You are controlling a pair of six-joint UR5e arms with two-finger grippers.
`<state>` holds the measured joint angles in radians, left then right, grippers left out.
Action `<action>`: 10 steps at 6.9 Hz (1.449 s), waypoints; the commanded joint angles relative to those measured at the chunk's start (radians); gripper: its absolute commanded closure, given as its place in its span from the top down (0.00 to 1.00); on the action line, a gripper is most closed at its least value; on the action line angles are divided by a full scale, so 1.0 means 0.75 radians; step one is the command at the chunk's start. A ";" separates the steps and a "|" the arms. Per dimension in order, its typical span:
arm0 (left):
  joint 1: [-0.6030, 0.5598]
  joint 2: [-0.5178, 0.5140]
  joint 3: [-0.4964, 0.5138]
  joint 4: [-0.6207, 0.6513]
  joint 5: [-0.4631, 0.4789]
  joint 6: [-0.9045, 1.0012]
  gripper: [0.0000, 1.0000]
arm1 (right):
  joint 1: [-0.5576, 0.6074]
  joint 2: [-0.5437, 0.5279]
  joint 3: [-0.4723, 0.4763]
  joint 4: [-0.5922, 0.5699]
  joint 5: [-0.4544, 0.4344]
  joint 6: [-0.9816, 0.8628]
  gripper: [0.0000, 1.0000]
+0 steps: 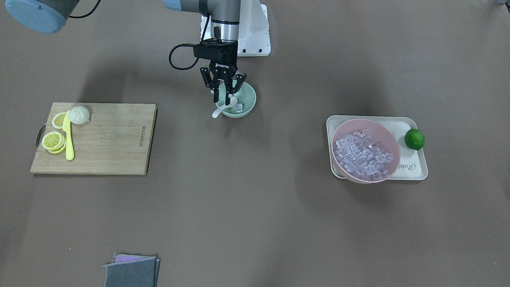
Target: Put spoon and ice into bowl
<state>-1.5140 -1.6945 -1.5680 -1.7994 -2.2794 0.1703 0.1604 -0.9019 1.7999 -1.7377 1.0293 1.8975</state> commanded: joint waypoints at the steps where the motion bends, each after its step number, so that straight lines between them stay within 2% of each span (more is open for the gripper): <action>1: 0.000 -0.001 -0.002 0.000 0.000 -0.002 0.99 | 0.003 0.002 0.048 -0.002 -0.016 -0.055 1.00; 2: 0.000 -0.001 -0.006 0.000 -0.008 -0.002 0.99 | 0.052 0.002 0.117 -0.004 0.010 -0.205 1.00; 3: 0.000 0.009 0.002 0.002 -0.112 -0.002 0.99 | 0.173 -0.006 0.146 -0.004 0.170 -0.381 1.00; 4: -0.006 0.044 0.004 0.014 -0.179 0.000 0.99 | 0.337 -0.035 0.147 0.012 0.388 -0.551 1.00; 5: -0.006 0.107 0.010 0.000 -0.174 -0.002 0.99 | 0.502 -0.067 0.169 0.012 0.609 -0.763 1.00; 6: -0.006 0.112 0.041 0.010 -0.176 -0.004 0.99 | 0.652 -0.122 0.201 0.010 0.782 -0.953 1.00; 7: -0.010 0.187 0.074 -0.034 -0.184 0.006 0.99 | 0.807 -0.210 0.208 0.012 0.970 -1.255 1.00; 8: -0.031 0.169 0.072 0.056 -0.229 0.004 0.99 | 0.967 -0.296 0.212 0.010 1.140 -1.634 1.00; 9: -0.031 0.102 0.064 0.240 -0.233 0.012 0.99 | 1.136 -0.392 0.212 0.010 1.293 -1.918 1.00; 10: -0.027 0.099 0.066 0.268 -0.197 0.014 0.99 | 1.282 -0.492 0.206 0.008 1.404 -2.188 1.00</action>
<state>-1.5345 -1.6041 -1.5189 -1.6615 -2.4430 0.1779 0.9812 -1.1819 1.9569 -1.7305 1.9629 0.5167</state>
